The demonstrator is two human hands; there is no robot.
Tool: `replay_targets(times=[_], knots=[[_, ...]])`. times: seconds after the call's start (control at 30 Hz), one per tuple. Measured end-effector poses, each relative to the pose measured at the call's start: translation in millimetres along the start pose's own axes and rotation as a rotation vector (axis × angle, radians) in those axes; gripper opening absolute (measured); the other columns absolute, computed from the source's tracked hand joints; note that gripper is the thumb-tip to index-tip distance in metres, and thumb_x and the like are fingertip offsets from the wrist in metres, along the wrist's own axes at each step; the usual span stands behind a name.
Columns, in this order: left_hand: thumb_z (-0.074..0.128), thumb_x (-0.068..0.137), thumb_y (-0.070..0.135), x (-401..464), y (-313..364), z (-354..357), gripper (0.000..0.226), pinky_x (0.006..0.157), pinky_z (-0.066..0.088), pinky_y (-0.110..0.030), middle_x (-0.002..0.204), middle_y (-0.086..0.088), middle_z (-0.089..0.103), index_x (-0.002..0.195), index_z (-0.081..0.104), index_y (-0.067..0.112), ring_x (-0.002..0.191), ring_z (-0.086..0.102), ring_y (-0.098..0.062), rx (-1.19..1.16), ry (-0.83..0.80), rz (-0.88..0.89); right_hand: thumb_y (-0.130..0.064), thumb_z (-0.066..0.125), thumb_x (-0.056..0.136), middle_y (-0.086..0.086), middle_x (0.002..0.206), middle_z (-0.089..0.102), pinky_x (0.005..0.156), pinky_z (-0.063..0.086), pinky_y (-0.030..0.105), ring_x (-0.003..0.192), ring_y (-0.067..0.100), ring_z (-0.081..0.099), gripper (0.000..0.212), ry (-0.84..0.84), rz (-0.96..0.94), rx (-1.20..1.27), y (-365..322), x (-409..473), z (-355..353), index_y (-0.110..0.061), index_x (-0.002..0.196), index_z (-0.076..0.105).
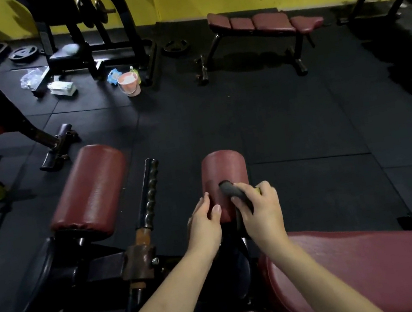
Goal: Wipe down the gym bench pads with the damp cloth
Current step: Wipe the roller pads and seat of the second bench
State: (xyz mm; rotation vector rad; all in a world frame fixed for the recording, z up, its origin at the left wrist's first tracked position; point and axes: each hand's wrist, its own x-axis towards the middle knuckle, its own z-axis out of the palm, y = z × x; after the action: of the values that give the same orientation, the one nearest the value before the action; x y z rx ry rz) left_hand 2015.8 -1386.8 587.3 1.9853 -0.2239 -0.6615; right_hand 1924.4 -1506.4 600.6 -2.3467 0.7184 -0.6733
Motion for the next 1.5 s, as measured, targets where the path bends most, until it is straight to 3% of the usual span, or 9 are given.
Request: replay_targets(times=[0.17, 0.27, 0.5, 0.6, 0.73, 0.9, 1.2, 1.43, 1.5], knots=[[0.049, 0.108, 0.031, 0, -3, 4, 0.051, 0.128, 0.022, -0.041, 0.164, 0.009, 0.033, 0.157, 0.038, 0.03, 0.153, 0.025, -0.014, 0.035, 0.011, 0.0, -0.029, 0.063, 0.1, 0.004, 0.096, 0.046, 0.083, 0.05, 0.043, 0.093, 0.025, 0.048, 0.017, 0.124, 0.045, -0.01, 3, 99, 22, -0.028, 0.114, 0.072], [0.047, 0.109, 0.03, 2, -3, 2, 0.05, 0.127, 0.022, -0.038, 0.165, 0.009, 0.032, 0.158, 0.036, 0.029, 0.153, 0.026, -0.013, 0.019, -0.01, -0.026, -0.03, 0.058, 0.102, 0.004, 0.102, 0.049, 0.091, 0.05, 0.043, 0.1, 0.025, 0.05, 0.02, 0.049, 0.103, 0.005, 3, 136, 27, -0.029, 0.117, 0.071], [0.049, 0.107, 0.023, 9, -7, -4, 0.048, 0.118, 0.036, -0.029, 0.153, 0.009, 0.05, 0.154, 0.044, 0.031, 0.135, 0.05, -0.01, 0.02, -0.02, -0.065, -0.028, 0.067, 0.097, -0.002, 0.091, 0.042, 0.075, 0.039, 0.022, 0.087, 0.016, 0.041, 0.023, -0.048, -0.25, 0.032, 12, 19, -7, -0.028, 0.12, 0.07], [0.046, 0.106, 0.013, 9, -5, -5, 0.052, 0.109, 0.041, -0.024, 0.149, 0.013, 0.05, 0.153, 0.045, 0.036, 0.128, 0.053, -0.007, 0.023, -0.029, -0.1, -0.033, 0.058, 0.101, -0.001, 0.097, 0.047, 0.08, 0.045, 0.031, 0.092, 0.02, 0.044, 0.028, -0.149, -0.415, 0.036, 21, 15, -14, -0.027, 0.126, 0.07], [0.045, 0.108, 0.031, 6, -8, -3, 0.047, 0.118, 0.032, -0.028, 0.152, 0.009, 0.047, 0.155, 0.043, 0.032, 0.138, 0.047, -0.011, 0.017, -0.035, -0.068, -0.031, 0.061, 0.099, 0.01, 0.094, 0.054, 0.074, 0.046, 0.041, 0.083, 0.029, 0.045, 0.025, -0.139, -0.634, -0.061, 26, 85, -3, -0.023, 0.119, 0.075], [0.04, 0.111, 0.035, 9, -15, -2, 0.048, 0.122, 0.025, -0.031, 0.161, 0.005, 0.038, 0.158, 0.035, 0.032, 0.149, 0.035, -0.016, -0.016, -0.036, -0.113, -0.03, 0.061, 0.1, 0.011, 0.101, 0.053, 0.078, 0.05, 0.045, 0.087, 0.03, 0.049, 0.027, -0.084, -0.506, -0.063, 12, 140, 12, -0.02, 0.122, 0.072], [0.046, 0.105, 0.041, 8, -10, -6, 0.046, 0.117, 0.041, -0.039, 0.144, 0.011, 0.057, 0.15, 0.046, 0.044, 0.132, 0.053, -0.014, -0.032, -0.054, -0.145, -0.011, 0.068, 0.096, -0.002, 0.113, 0.052, 0.099, 0.033, 0.014, 0.106, 0.018, 0.048, 0.038, -0.272, -0.401, 0.049, 39, 34, -26, -0.022, 0.132, 0.066], [0.046, 0.107, 0.037, 3, -3, -10, 0.047, 0.118, 0.04, -0.041, 0.146, 0.005, 0.055, 0.153, 0.043, 0.037, 0.135, 0.052, -0.018, -0.051, -0.05, -0.151, -0.02, 0.073, 0.093, -0.007, 0.124, 0.057, 0.099, 0.046, 0.032, 0.114, 0.014, 0.055, 0.042, -0.248, -0.272, 0.192, 13, 79, -36, -0.018, 0.129, 0.052], [0.046, 0.106, 0.039, 4, -3, -11, 0.045, 0.116, 0.042, -0.042, 0.144, 0.003, 0.058, 0.151, 0.045, 0.04, 0.131, 0.055, -0.018, -0.048, -0.05, -0.156, -0.029, 0.071, 0.094, -0.011, 0.137, 0.058, 0.108, 0.04, 0.043, 0.129, 0.016, 0.049, 0.035, -0.307, -0.367, 0.033, 10, 81, -30, -0.024, 0.126, 0.058]])
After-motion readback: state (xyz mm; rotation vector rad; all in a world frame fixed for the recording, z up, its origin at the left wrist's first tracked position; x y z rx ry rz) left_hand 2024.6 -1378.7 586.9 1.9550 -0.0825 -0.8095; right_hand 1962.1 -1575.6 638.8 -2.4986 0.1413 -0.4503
